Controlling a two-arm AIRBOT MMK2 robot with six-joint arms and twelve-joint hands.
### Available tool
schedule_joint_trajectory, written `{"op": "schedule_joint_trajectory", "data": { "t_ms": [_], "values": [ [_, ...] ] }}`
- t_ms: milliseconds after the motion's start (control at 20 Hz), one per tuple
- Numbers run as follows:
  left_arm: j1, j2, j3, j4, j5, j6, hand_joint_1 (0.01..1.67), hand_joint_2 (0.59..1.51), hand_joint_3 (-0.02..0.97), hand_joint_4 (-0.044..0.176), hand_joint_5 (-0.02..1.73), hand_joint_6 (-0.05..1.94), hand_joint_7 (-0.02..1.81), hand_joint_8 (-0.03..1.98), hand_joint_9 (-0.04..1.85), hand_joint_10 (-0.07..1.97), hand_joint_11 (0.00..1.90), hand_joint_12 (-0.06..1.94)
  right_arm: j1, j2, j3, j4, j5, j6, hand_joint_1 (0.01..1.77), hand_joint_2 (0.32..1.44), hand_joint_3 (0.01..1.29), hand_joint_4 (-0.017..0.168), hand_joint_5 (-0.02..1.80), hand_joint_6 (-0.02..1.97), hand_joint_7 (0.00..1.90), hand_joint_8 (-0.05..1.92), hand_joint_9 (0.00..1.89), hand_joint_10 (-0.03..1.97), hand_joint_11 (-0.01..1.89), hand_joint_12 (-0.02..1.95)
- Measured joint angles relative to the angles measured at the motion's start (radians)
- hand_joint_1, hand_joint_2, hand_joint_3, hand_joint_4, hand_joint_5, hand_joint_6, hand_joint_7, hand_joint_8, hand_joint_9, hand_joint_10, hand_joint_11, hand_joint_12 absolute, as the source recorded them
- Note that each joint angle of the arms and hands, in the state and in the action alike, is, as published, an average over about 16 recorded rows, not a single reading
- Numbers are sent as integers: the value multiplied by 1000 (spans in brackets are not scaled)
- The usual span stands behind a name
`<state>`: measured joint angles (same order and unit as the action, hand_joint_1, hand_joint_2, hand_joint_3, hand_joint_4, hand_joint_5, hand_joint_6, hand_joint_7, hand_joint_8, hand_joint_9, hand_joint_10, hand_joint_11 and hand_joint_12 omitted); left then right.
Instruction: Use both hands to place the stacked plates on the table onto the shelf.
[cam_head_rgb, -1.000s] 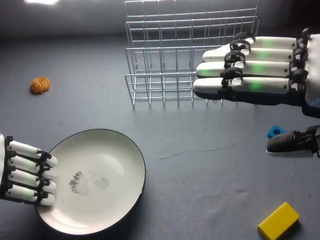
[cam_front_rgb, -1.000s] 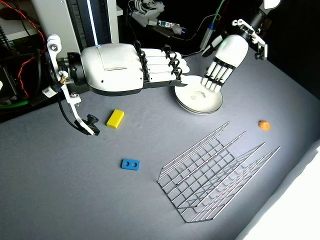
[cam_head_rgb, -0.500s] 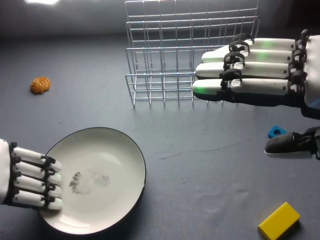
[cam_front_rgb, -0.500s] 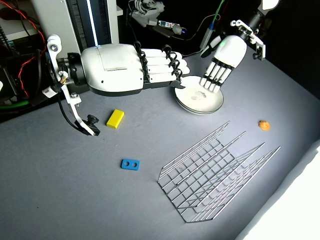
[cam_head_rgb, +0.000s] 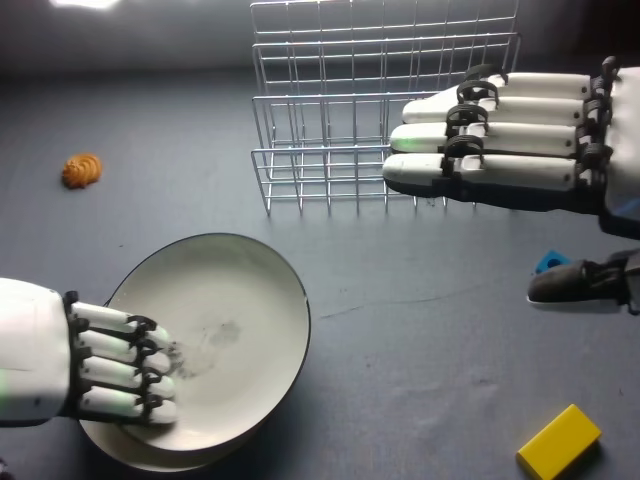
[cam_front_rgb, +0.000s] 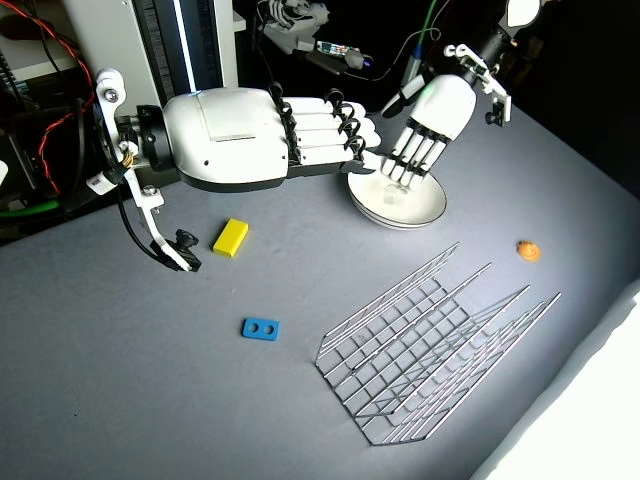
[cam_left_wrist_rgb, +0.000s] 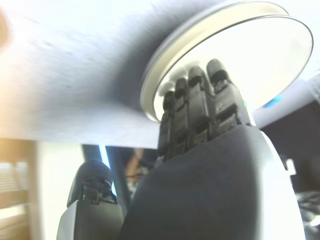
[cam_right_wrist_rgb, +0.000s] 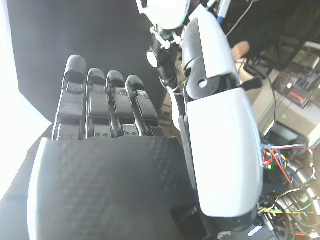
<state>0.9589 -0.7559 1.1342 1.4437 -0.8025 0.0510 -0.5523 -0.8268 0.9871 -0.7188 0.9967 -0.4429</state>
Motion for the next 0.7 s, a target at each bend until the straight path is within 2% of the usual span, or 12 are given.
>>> {"op": "schedule_joint_trajectory", "data": {
  "t_ms": [150, 350, 700],
  "values": [
    [2, -13, -16, -45, 22, 0, 16, 1150, 10, -7, 213, -13, 189, -1, 174, -2, 17, 311, 4, -33, 5, -1, -15, -57, 1101, 1069, 20, 1, 34, 18, 23, 12, 19, 8, 21, 385],
    [0, -32, -30, -103, 49, 0, 16, 1151, 10, -6, 209, -13, 179, -3, 165, -7, 17, 295, 16, -99, 14, 9, -64, -165, 1095, 1063, 20, 2, 27, 18, 22, 12, 19, 8, 21, 359],
    [-8, -62, -44, -184, 83, 1, 15, 1147, 10, -5, 213, -14, 170, -6, 158, -15, 16, 294, 52, -242, 43, 63, -215, -370, 1068, 1061, 20, 5, 22, 18, 18, 11, 16, 8, 21, 262]
  ]
}}
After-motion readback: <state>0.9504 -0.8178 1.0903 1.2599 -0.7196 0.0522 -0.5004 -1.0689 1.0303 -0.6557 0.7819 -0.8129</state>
